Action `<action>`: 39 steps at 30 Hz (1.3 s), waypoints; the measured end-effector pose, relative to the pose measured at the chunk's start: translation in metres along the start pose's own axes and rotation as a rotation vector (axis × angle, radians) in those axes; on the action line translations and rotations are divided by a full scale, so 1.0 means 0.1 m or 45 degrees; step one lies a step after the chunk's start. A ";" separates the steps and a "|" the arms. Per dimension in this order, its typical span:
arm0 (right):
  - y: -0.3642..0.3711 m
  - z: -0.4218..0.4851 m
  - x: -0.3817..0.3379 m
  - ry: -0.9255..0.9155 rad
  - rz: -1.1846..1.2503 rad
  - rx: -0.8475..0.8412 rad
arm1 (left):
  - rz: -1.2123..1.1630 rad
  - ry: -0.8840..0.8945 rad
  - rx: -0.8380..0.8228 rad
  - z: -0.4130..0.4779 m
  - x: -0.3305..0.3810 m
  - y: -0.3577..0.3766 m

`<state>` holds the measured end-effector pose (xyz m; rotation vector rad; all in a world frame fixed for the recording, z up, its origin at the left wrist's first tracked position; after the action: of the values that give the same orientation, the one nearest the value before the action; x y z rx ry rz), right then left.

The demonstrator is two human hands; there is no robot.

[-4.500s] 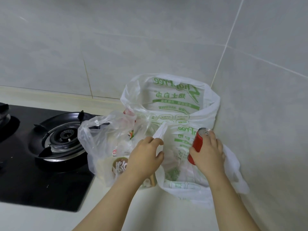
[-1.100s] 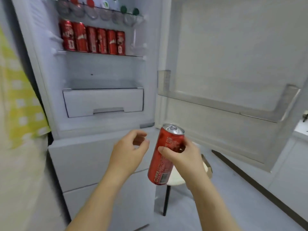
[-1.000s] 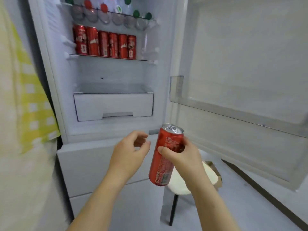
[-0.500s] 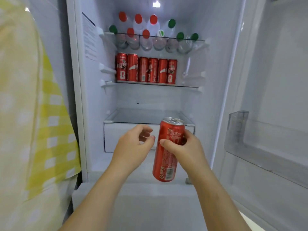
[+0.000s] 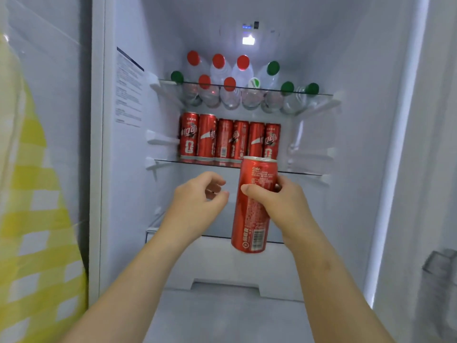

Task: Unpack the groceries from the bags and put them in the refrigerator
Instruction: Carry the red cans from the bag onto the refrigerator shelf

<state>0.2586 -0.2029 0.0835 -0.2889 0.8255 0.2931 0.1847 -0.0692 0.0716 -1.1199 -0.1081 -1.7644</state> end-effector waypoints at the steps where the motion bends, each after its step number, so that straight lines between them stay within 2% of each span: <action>1: 0.02 0.12 -0.02 -0.015 0.016 0.016 | 0.002 0.012 0.008 0.11 0.01 -0.01; 7: 0.19 0.79 -0.20 -0.145 0.032 0.059 | 0.029 0.141 0.105 0.69 0.02 -0.10; 12: 0.37 1.31 -0.24 -0.190 -0.015 0.080 | 0.029 0.160 0.118 1.24 -0.07 -0.20; 19: 0.55 1.86 -0.02 -0.140 -0.115 0.189 | 0.105 0.211 0.063 1.85 -0.14 -0.18; 27: 0.64 2.19 0.23 -0.068 -0.196 0.229 | 0.103 0.114 0.010 2.19 -0.32 0.02; 33: 0.68 2.24 0.26 -0.040 -0.191 0.130 | 0.120 0.052 0.004 2.31 -0.35 0.08; 37: 0.55 2.18 0.23 0.031 -0.170 -0.088 | 0.108 -0.027 0.026 2.37 -0.41 0.13; 39: 0.51 2.17 0.25 0.038 -0.224 -0.131 | 0.128 -0.036 0.022 2.39 -0.43 0.15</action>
<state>0.4026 -0.0741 0.1975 -0.4605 0.8096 0.1671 0.3501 0.0801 0.1702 -1.1191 -0.0828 -1.6556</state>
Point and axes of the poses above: each hand's wrist, its own z-axis towards the middle knuckle, its own y-axis out of the palm, x = y × z, the point moved 1 cm from there along z, towards the middle knuckle, and after that the axes turned 10 degrees about -y, right-handed, at the moved point
